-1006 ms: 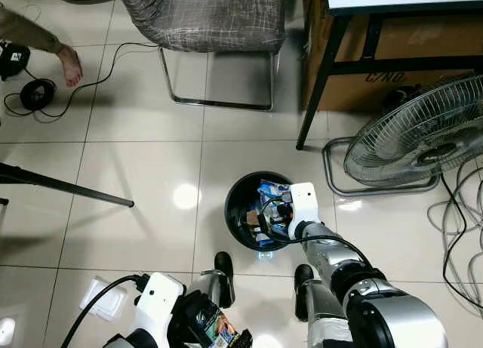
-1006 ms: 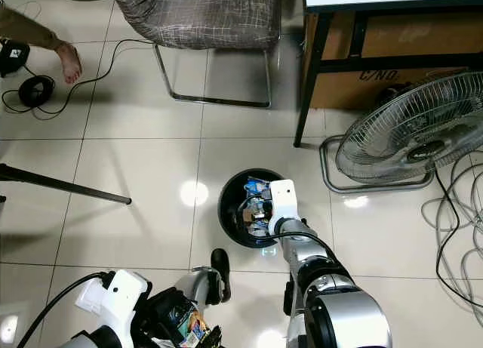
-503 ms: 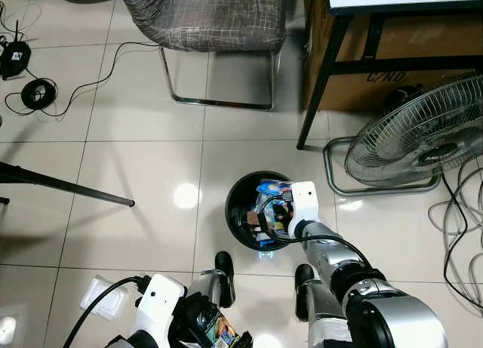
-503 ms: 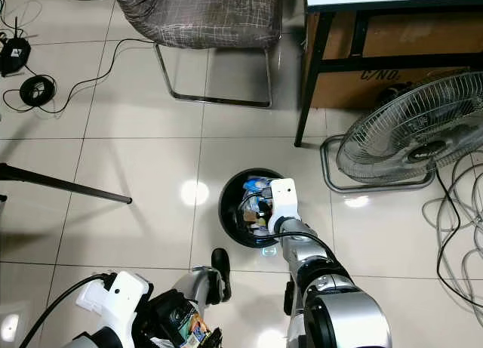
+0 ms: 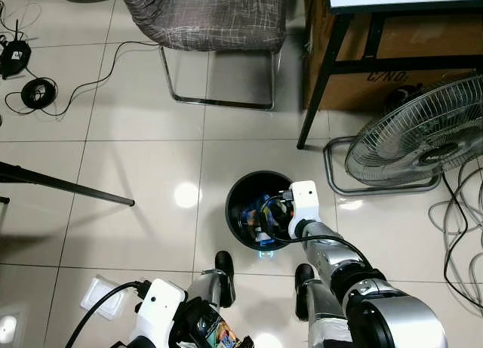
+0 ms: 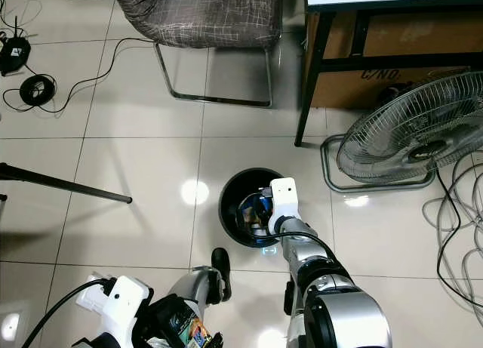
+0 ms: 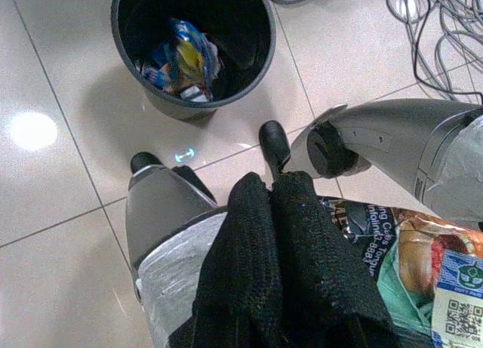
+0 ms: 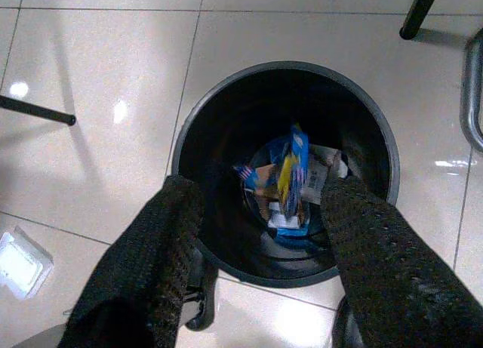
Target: Picking trash to rubbish bin
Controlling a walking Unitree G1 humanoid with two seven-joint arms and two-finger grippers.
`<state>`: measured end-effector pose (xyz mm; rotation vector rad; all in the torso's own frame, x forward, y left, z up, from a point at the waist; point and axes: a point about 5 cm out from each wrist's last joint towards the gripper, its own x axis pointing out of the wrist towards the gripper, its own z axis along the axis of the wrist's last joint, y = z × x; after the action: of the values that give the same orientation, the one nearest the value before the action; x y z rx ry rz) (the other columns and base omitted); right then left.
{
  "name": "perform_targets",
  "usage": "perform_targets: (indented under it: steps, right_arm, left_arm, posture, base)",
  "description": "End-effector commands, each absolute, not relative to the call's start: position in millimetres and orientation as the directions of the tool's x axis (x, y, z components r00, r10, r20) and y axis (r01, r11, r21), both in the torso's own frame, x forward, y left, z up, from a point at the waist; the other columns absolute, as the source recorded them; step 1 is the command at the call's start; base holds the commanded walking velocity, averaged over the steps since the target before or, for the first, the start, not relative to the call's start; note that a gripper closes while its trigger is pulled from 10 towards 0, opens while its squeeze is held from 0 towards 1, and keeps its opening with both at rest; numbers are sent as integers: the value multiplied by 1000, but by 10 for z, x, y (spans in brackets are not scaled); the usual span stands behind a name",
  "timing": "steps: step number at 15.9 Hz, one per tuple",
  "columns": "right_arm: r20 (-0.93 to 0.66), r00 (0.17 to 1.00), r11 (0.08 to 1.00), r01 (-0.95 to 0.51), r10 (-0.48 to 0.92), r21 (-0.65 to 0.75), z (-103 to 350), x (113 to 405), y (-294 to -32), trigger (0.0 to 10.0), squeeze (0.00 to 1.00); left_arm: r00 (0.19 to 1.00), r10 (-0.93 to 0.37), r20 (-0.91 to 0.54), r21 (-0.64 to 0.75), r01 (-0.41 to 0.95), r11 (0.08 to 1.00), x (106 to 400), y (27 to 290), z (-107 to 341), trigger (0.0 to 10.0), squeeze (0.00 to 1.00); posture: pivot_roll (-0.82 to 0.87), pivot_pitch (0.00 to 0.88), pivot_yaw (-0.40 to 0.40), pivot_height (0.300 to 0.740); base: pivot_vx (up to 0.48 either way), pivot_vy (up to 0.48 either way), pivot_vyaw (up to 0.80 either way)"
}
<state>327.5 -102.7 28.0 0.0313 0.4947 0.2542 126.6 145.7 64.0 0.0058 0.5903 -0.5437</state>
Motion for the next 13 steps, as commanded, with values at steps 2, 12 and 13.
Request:
perform_targets:
  steps: [2, 12, 13]
  right_arm:
    - [-514, 821, 968, -225, 249, 110, 132, 3151, -1019, 10000, 1000]
    - [-525, 823, 976, -190, 216, 104, 89, 3122, -1219, 10000, 0]
    - [-546, 807, 973, -216, 226, 84, 37, 3066, -1302, 10000, 0]
  left_arm:
    - [669, -477, -570, -158, 481, 862, 1186, 1472, 581, 10000, 0]
    - [701, -475, -532, -130, 487, 864, 1484, 1443, 492, 10000, 0]
    - [711, -479, -516, -131, 487, 864, 1621, 1410, 442, 10000, 0]
  posture:
    - [166, 480, 135, 740]
    - [56, 426, 92, 740]
    - [9, 417, 80, 740]
  base:
    - [0, 0, 0]
    - [0, 0, 0]
    - [0, 0, 0]
